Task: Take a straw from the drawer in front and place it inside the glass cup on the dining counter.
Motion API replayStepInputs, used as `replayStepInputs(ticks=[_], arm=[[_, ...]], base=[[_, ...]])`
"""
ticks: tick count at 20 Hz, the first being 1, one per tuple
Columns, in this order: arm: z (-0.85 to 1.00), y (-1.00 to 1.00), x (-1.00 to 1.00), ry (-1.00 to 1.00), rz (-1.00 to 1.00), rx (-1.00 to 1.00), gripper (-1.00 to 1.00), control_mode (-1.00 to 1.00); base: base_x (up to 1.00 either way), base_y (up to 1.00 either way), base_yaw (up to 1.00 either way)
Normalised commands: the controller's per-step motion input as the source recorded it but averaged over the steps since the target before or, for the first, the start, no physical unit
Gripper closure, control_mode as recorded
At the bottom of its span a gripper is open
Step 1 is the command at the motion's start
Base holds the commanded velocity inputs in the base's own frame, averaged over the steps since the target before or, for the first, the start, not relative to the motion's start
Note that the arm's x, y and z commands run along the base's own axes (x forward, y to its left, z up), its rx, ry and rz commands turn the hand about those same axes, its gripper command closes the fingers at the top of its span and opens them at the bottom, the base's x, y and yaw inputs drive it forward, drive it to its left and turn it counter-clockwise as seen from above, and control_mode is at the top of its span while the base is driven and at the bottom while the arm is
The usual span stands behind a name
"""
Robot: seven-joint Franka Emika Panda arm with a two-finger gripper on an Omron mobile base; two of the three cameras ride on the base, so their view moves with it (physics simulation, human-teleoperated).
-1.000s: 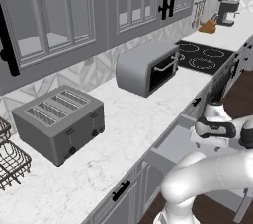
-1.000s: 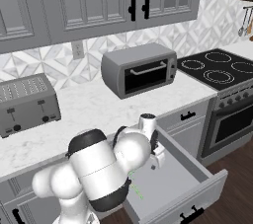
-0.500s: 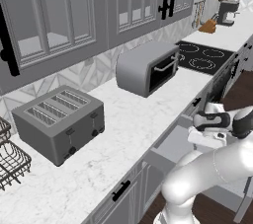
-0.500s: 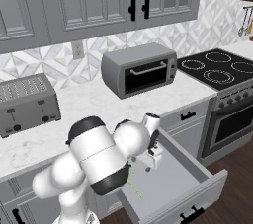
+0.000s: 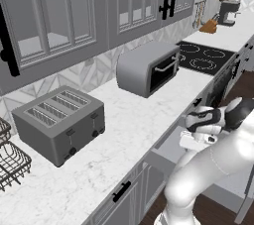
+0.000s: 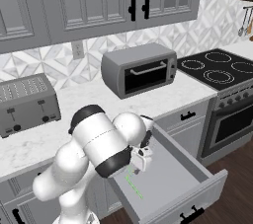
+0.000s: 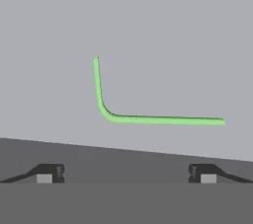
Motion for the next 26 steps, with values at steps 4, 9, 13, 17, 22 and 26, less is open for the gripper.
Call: replayStepInputs(ticks=[4,9,13,17,22,26], arm=[[-0.40,0.22,0.03,0.09,-0.04,0.00,-1.00,-1.00],[-0.30,-0.02,0.10,0.00,0.00,0.00,-1.00,-1.00],[-0.09,-0.14,0.09,0.00,0.00,0.00,-1.00,-1.00],[-0.15,-0.09,0.11,0.00,0.00,0.00,-1.00,-1.00],[-0.34,-0.03,0.06,0.00,0.00,0.00,-1.00,-1.00],[-0.47,0.00,0.06,0.00,0.00,0.00,-1.00,-1.00]], base=[[0.00,0.00,0.00],[0.00,0.00,0.00],[0.00,0.00,0.00],[0.00,0.00,0.00],[0.00,0.00,0.00],[0.00,0.00,0.00]])
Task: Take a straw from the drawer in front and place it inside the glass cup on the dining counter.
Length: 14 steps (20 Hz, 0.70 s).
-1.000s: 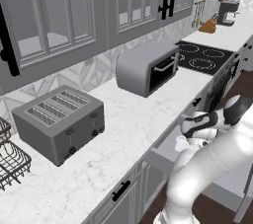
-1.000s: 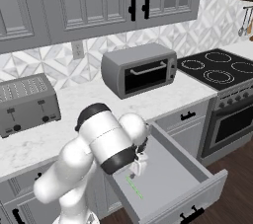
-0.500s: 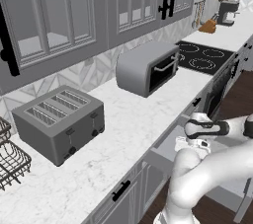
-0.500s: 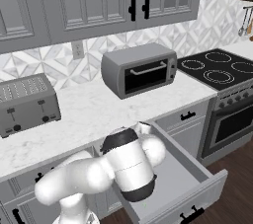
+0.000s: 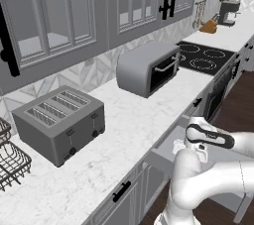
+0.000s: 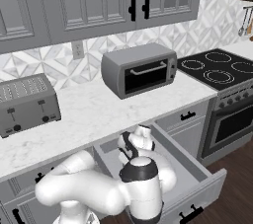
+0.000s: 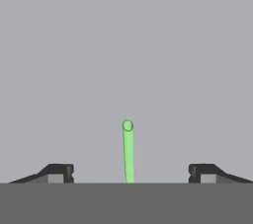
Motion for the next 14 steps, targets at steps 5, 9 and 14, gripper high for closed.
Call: replayStepInputs(ticks=[5,9,14], arm=[[-0.40,0.00,0.05,0.00,0.00,0.00,-1.00,-1.00],[-0.69,-0.08,-0.10,0.00,0.00,0.00,1.00,-1.00],[-0.90,-0.02,-0.26,-0.02,-0.03,0.00,1.00,-1.00]], base=[[0.00,0.00,0.00],[0.00,0.00,0.00],[0.00,0.00,0.00]])
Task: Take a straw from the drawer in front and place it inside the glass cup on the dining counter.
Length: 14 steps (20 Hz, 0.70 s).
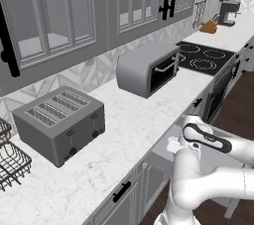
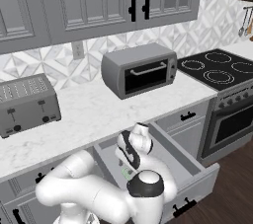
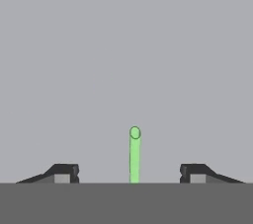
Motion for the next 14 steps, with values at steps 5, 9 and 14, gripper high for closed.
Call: replayStepInputs(ticks=[5,9,14], arm=[[-0.90,0.00,-0.21,0.00,-0.03,-0.02,1.00,-1.00],[-0.90,-0.04,-0.29,0.00,-0.06,-0.03,1.00,-1.00],[-0.87,-0.19,-0.42,0.00,-0.09,-0.03,1.00,-1.00]], base=[[0.00,0.00,0.00],[0.00,0.00,0.00],[0.00,0.00,0.00]])
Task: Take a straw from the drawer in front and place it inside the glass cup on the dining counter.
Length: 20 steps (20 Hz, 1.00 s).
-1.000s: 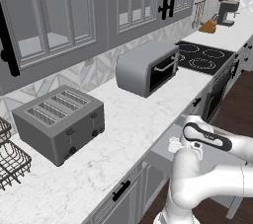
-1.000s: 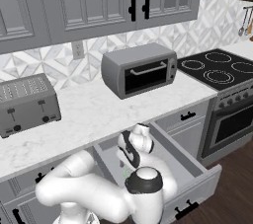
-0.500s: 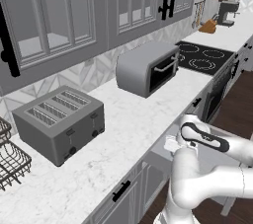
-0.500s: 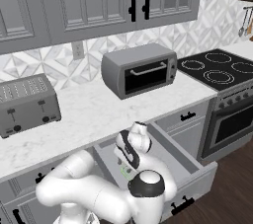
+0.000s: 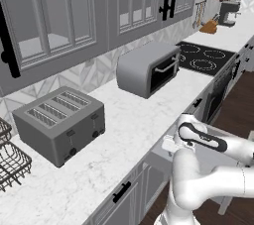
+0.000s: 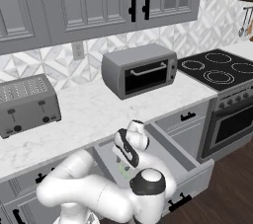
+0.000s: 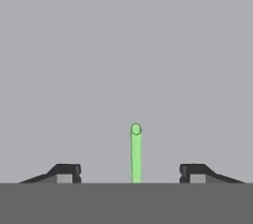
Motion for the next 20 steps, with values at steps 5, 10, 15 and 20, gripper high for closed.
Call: replayStepInputs(ticks=[5,10,15,20], arm=[[-0.68,-0.42,-0.61,0.00,-0.10,0.00,1.00,-1.00],[-0.64,-0.41,-0.50,0.00,-0.10,0.00,1.00,-1.00],[-0.52,-0.30,-0.25,0.00,-0.09,0.00,1.00,-1.00],[-0.14,-0.38,-0.27,-0.01,-0.12,0.00,1.00,-1.00]], base=[[0.00,0.00,0.00],[0.00,0.00,0.00],[0.00,0.00,0.00],[0.00,0.00,0.00]])
